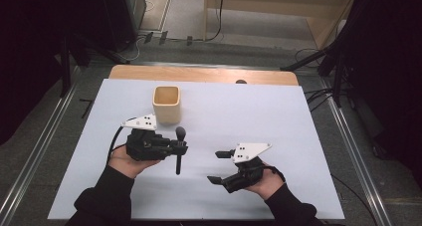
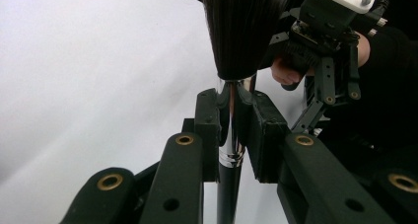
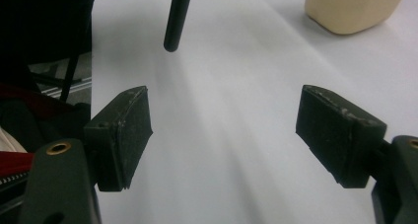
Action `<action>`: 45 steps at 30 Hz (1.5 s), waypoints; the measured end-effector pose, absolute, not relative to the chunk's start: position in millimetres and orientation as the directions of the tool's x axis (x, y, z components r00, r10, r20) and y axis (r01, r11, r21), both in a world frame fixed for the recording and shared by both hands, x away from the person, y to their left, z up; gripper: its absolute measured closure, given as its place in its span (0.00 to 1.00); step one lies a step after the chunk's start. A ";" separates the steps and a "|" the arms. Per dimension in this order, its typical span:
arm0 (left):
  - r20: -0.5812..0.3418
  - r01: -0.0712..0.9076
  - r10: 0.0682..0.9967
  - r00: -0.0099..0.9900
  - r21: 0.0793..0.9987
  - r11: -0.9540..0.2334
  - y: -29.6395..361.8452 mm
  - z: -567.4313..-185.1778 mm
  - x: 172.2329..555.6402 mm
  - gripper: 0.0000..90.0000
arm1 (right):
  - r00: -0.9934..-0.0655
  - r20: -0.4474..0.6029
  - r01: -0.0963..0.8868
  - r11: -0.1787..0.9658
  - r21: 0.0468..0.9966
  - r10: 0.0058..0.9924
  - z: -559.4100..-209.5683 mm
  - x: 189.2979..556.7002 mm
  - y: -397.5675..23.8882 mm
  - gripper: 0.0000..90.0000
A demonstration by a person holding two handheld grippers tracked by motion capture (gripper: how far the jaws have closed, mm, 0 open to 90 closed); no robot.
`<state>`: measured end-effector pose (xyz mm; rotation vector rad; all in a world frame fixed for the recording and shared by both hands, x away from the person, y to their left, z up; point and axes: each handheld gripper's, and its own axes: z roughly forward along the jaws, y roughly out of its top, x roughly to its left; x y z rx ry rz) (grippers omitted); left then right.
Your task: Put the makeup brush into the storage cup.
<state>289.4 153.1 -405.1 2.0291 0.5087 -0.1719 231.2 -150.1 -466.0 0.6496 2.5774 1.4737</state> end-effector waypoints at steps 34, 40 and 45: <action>-0.329 0.438 0.316 0.890 0.808 -0.393 159.1 -401.9 293.2 0.86 | -0.840 0.113 0.376 0.420 0.826 0.531 -471.4 222.2 -209.7 0.25; -0.330 0.442 0.322 0.887 0.807 -0.392 160.5 -401.9 295.4 0.86 | -0.824 0.113 0.391 0.412 0.823 0.556 -474.1 218.8 -222.9 0.25; -0.326 0.442 0.327 0.887 0.805 -0.396 161.3 -400.2 297.4 0.86 | -0.812 0.120 0.404 0.401 0.822 0.571 -475.8 217.6 -230.0 0.25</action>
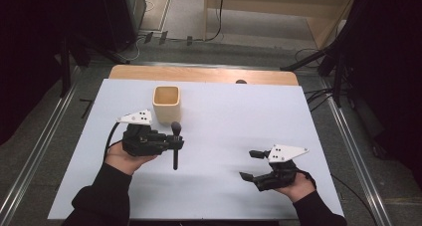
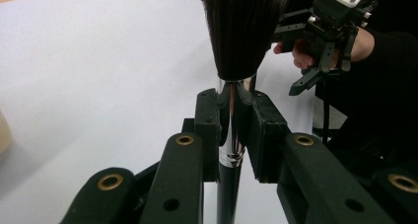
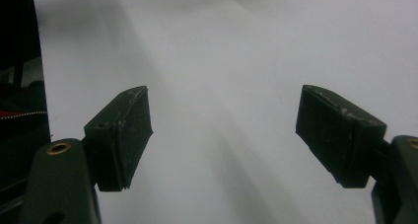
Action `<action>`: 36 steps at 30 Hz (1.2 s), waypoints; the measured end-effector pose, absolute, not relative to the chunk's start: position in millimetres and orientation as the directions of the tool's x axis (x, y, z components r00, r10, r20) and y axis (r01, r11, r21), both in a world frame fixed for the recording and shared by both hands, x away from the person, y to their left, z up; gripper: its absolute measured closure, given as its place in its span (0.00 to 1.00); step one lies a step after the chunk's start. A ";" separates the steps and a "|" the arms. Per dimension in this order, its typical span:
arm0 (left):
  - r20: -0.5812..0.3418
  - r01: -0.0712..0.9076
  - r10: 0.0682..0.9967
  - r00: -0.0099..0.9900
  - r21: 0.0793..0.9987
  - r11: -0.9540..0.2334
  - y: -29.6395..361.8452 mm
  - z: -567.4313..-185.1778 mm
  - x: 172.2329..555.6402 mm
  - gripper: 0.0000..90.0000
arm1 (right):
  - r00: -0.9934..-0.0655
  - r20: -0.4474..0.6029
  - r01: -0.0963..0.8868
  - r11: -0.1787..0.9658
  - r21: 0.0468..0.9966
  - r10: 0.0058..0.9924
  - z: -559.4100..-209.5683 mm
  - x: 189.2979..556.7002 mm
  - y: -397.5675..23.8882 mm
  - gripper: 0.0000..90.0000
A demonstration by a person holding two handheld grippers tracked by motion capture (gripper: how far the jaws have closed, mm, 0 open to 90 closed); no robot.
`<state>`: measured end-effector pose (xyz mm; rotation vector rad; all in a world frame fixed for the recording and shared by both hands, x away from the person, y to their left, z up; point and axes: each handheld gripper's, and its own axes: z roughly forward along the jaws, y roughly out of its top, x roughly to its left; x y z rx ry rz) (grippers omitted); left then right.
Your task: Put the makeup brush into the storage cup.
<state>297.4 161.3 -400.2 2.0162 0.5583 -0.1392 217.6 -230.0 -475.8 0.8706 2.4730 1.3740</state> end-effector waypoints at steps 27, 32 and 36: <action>-0.315 0.452 0.369 0.875 0.805 -0.384 169.7 -382.4 313.8 0.86 | -0.789 0.118 0.422 0.392 0.817 0.603 -480.7 217.8 -245.7 0.25; -0.308 0.451 0.378 0.873 0.805 -0.385 169.4 -378.9 317.2 0.86 | -0.789 0.120 0.423 0.391 0.817 0.603 -480.6 217.5 -246.4 0.25; -0.304 0.456 0.399 0.865 0.807 -0.374 170.8 -375.3 320.8 0.86 | -0.789 0.122 0.426 0.392 0.816 0.603 -480.7 217.1 -245.7 0.25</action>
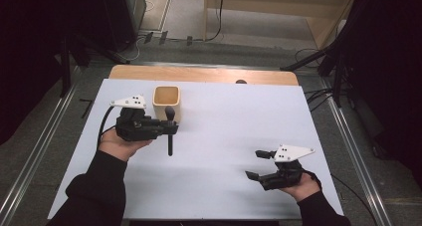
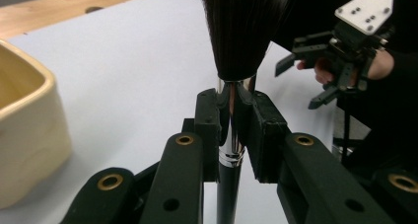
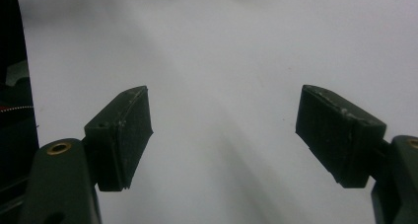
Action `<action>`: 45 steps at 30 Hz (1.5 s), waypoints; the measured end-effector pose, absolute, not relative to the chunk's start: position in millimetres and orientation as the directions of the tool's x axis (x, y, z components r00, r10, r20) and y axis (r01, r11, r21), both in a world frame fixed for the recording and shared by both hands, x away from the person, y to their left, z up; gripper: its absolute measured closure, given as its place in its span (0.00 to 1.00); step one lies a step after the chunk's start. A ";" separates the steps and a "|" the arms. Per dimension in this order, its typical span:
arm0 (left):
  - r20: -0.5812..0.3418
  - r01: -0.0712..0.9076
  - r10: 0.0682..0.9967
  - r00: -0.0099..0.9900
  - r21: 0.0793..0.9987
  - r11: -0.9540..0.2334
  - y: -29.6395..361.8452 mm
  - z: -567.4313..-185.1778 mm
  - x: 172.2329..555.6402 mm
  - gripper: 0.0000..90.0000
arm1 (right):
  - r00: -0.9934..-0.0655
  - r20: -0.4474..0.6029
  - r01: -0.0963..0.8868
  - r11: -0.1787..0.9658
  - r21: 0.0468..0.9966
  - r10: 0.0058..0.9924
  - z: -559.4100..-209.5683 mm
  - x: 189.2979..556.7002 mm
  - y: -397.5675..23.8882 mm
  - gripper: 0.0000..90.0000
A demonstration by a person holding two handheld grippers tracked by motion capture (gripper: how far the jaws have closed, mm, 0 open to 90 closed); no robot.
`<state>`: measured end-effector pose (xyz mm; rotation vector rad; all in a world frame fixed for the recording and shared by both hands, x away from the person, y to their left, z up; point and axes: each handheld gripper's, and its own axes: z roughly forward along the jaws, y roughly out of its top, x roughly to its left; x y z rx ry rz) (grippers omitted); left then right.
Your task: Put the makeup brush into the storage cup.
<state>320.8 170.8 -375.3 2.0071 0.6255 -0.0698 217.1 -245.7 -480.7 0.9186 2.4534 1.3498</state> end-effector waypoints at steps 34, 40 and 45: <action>-0.222 0.450 0.564 0.796 0.840 -0.303 180.1 -349.0 348.1 0.86 | -0.786 0.130 0.430 0.383 0.817 0.605 -480.9 217.2 -245.9 0.25; -0.220 0.457 0.590 0.777 0.842 -0.288 182.8 -344.7 358.5 0.86 | -0.786 0.128 0.428 0.383 0.818 0.605 -480.7 217.2 -246.1 0.25; -0.211 0.453 0.604 0.768 0.846 -0.280 182.5 -339.5 366.3 0.86 | -0.788 0.128 0.427 0.385 0.818 0.602 -480.5 217.6 -245.6 0.25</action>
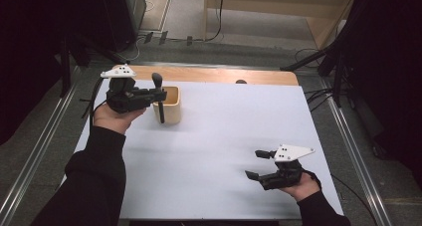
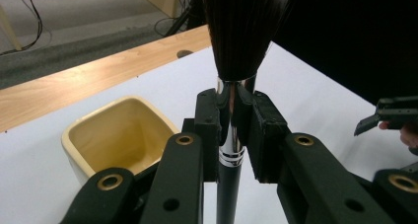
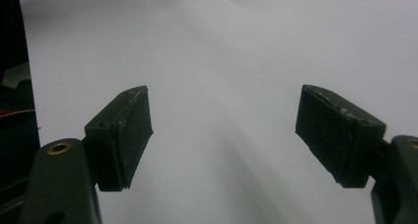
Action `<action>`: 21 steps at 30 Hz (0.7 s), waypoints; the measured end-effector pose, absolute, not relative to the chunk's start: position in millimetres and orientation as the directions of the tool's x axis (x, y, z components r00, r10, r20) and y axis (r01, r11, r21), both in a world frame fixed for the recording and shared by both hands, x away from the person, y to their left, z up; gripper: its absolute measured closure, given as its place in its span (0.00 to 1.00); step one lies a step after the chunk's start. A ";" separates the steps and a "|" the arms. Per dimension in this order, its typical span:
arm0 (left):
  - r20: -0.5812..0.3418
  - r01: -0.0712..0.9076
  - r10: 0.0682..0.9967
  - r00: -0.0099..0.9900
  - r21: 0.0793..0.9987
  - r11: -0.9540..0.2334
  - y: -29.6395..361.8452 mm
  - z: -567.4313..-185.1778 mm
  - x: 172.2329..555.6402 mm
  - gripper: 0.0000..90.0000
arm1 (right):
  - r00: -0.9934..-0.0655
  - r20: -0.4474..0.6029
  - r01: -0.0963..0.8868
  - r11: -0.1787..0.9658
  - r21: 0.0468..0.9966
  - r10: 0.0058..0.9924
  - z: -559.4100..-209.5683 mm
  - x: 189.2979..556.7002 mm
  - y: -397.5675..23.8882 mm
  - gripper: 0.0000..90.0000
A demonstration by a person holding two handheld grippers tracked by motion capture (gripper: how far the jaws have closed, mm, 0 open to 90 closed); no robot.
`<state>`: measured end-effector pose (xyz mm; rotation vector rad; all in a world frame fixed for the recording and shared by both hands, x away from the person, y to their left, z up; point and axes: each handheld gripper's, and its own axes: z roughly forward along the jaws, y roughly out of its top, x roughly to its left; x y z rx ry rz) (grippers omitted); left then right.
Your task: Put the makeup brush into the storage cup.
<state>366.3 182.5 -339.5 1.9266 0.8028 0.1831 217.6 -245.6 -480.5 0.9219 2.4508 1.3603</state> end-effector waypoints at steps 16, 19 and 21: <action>-0.200 0.458 0.639 0.743 0.848 -0.267 175.9 -334.0 387.6 0.86 | -0.790 0.129 0.425 0.384 0.819 0.600 -479.9 217.4 -245.5 0.25; -0.204 0.456 0.644 0.737 0.853 -0.252 174.9 -333.4 391.5 0.86 | -0.790 0.129 0.425 0.384 0.820 0.600 -479.8 217.4 -245.4 0.25; -0.203 0.455 0.648 0.734 0.856 -0.247 173.5 -333.4 394.3 0.86 | -0.790 0.129 0.425 0.384 0.820 0.600 -479.8 217.6 -245.6 0.25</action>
